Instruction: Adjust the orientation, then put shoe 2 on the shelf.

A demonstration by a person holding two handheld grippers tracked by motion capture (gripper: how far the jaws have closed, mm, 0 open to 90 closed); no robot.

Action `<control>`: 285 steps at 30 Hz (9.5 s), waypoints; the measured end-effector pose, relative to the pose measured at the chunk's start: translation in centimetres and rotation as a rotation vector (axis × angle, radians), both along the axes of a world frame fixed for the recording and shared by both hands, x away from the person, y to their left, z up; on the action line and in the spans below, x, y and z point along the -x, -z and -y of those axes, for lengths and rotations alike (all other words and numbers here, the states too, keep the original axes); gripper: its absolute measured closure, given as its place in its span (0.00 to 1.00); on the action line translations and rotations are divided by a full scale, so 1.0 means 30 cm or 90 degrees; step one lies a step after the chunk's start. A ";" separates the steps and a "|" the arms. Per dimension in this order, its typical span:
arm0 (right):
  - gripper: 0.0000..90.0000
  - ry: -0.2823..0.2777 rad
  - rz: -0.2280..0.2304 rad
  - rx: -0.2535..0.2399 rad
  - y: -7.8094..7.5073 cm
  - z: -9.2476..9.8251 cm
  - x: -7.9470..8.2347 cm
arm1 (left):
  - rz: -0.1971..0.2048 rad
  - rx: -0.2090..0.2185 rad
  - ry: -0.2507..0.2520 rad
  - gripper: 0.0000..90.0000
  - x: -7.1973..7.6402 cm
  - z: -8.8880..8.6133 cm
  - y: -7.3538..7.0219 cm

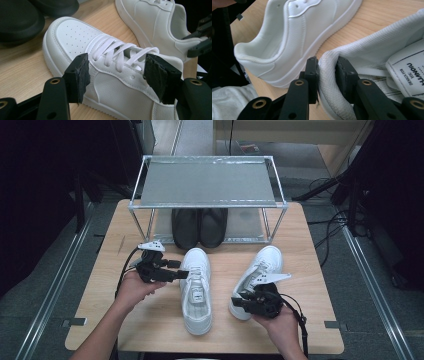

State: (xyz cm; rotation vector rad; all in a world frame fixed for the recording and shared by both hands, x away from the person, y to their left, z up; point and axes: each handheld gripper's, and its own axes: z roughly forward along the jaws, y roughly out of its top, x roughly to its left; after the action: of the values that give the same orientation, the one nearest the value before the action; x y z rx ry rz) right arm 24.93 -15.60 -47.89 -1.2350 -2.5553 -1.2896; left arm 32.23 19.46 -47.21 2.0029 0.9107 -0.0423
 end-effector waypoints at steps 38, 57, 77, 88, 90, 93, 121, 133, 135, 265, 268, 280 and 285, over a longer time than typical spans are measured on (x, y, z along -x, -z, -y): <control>1.00 0.121 0.053 -0.035 -0.058 0.300 -0.116 | -0.024 0.014 0.009 0.75 -0.007 -0.034 -0.014; 1.00 0.210 0.037 0.037 0.036 0.386 -0.310 | -0.033 -0.018 -0.036 0.96 0.001 -0.048 0.036; 1.00 0.173 0.066 0.084 0.045 0.291 -0.340 | -0.062 -0.039 -0.039 0.95 0.001 -0.038 0.081; 1.00 0.149 0.068 0.073 0.047 0.218 -0.359 | -0.055 -0.030 -0.036 0.95 0.009 -0.038 0.074; 1.00 0.144 0.068 0.070 0.048 0.208 -0.360 | -0.043 -0.028 -0.031 0.95 0.013 -0.035 0.070; 1.00 0.128 0.084 0.082 0.045 0.200 -0.360 | -0.037 -0.027 -0.031 0.95 0.015 -0.040 0.065; 1.00 0.059 0.042 0.062 0.048 0.178 -0.288 | -0.081 -0.076 -0.015 0.96 0.023 -0.029 0.130; 1.00 0.017 0.017 0.054 0.043 0.175 -0.271 | -0.098 -0.095 0.008 0.99 0.040 -0.022 0.149; 1.00 0.005 0.002 0.051 0.054 0.179 -0.270 | -0.094 -0.099 0.007 0.99 0.043 -0.016 0.147; 0.53 0.045 0.106 0.068 -0.010 -0.129 -0.050 | 0.009 -0.011 -0.003 0.46 0.104 -0.052 -0.022; 0.54 0.053 0.089 0.065 -0.011 -0.132 -0.058 | 0.011 -0.012 -0.003 0.46 0.102 -0.053 -0.023; 0.64 0.046 0.130 0.157 0.018 -0.173 -0.038 | 0.013 -0.006 -0.001 0.48 0.104 -0.030 -0.026; 0.79 0.050 0.141 0.147 0.017 -0.159 -0.033 | 0.004 -0.010 -0.008 0.50 0.095 -0.040 -0.020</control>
State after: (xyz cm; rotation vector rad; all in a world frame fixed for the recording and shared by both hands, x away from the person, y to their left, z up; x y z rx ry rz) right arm 25.93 -10.84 -48.40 -1.3077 -2.9110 -1.2381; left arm 29.39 20.66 -46.60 2.0112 0.9212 -0.0213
